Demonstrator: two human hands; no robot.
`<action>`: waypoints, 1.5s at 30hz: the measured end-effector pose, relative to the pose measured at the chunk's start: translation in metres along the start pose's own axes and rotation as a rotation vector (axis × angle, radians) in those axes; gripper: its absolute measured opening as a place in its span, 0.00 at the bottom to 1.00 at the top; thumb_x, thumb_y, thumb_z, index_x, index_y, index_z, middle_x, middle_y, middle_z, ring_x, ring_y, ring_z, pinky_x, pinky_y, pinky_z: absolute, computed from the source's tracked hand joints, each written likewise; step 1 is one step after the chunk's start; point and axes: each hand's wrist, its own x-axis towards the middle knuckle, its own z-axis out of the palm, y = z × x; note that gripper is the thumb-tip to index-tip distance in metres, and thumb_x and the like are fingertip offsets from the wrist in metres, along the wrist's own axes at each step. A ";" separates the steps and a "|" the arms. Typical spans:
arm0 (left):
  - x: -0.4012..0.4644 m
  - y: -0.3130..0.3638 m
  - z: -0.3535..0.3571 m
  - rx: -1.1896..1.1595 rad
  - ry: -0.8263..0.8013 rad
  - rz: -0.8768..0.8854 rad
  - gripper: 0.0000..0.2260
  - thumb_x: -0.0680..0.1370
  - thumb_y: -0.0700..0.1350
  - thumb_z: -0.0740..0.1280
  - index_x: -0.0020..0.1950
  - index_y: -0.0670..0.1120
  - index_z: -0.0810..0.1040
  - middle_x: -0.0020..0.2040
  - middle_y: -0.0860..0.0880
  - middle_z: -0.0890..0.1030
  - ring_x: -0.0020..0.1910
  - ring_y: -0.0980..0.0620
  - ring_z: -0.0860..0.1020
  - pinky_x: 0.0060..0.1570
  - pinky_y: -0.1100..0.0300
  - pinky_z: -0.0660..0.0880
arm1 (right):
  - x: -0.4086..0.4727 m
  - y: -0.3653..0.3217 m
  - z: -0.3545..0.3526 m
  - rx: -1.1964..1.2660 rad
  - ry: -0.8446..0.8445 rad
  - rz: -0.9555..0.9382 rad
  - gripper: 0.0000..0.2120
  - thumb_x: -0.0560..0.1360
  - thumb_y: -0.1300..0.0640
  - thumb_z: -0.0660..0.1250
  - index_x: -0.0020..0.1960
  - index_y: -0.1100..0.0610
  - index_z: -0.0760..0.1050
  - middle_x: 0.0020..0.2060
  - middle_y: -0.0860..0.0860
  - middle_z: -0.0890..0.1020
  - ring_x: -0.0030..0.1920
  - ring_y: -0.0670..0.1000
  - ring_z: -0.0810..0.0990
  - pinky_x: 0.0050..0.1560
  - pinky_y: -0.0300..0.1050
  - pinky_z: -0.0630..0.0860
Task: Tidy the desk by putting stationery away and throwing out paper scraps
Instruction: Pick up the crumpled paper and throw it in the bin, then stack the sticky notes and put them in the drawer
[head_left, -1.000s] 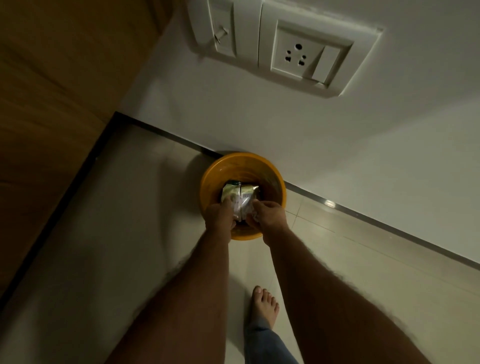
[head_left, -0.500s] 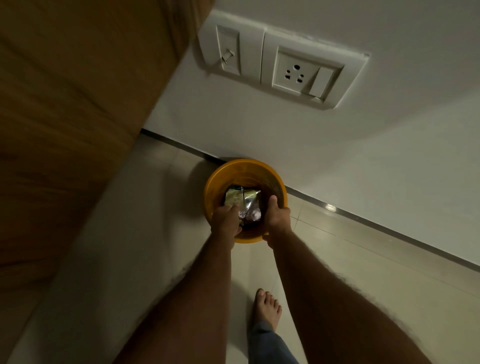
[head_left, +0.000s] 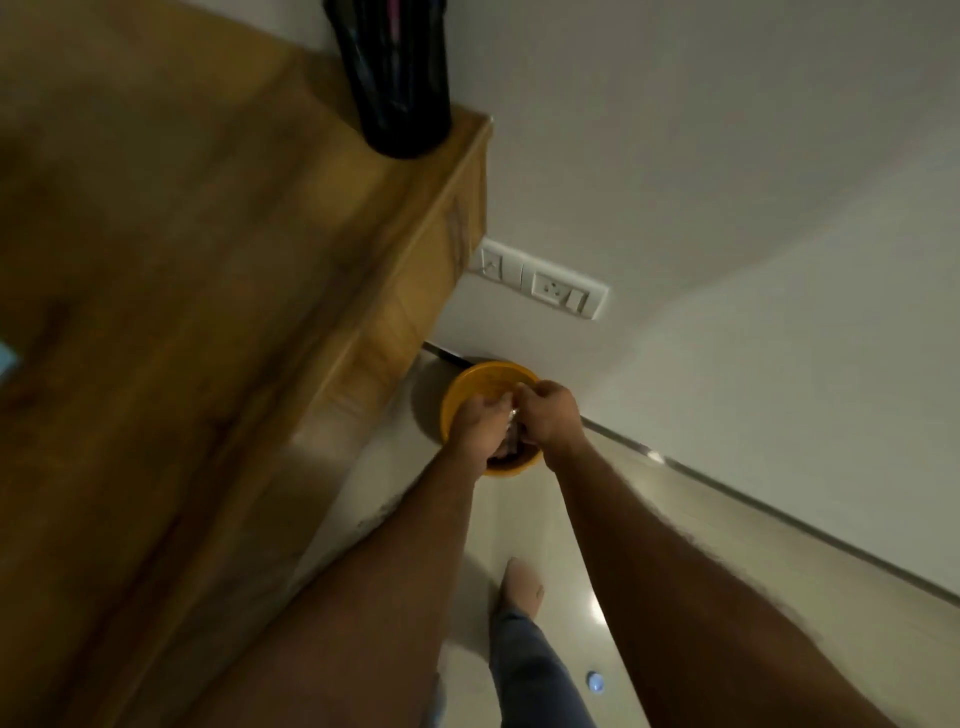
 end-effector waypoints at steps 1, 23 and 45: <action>-0.022 0.012 -0.003 0.006 -0.016 0.048 0.07 0.82 0.48 0.61 0.47 0.46 0.74 0.45 0.43 0.79 0.44 0.45 0.80 0.51 0.49 0.80 | -0.016 -0.013 -0.006 -0.020 0.025 -0.037 0.11 0.76 0.54 0.63 0.44 0.62 0.78 0.36 0.58 0.81 0.35 0.56 0.80 0.34 0.47 0.79; -0.308 0.052 -0.288 -0.026 0.554 0.523 0.07 0.78 0.49 0.66 0.53 0.48 0.78 0.49 0.49 0.80 0.51 0.49 0.79 0.49 0.51 0.77 | -0.262 -0.230 0.112 -0.514 -0.546 -0.868 0.15 0.76 0.53 0.68 0.32 0.52 0.72 0.28 0.49 0.76 0.31 0.49 0.74 0.39 0.48 0.72; -0.359 -0.096 -0.429 -0.282 0.668 0.400 0.14 0.80 0.49 0.65 0.63 0.45 0.75 0.53 0.48 0.79 0.50 0.48 0.81 0.42 0.53 0.79 | -0.374 -0.152 0.281 -0.805 -0.609 -0.882 0.09 0.76 0.52 0.70 0.52 0.56 0.81 0.46 0.51 0.82 0.49 0.51 0.80 0.46 0.39 0.70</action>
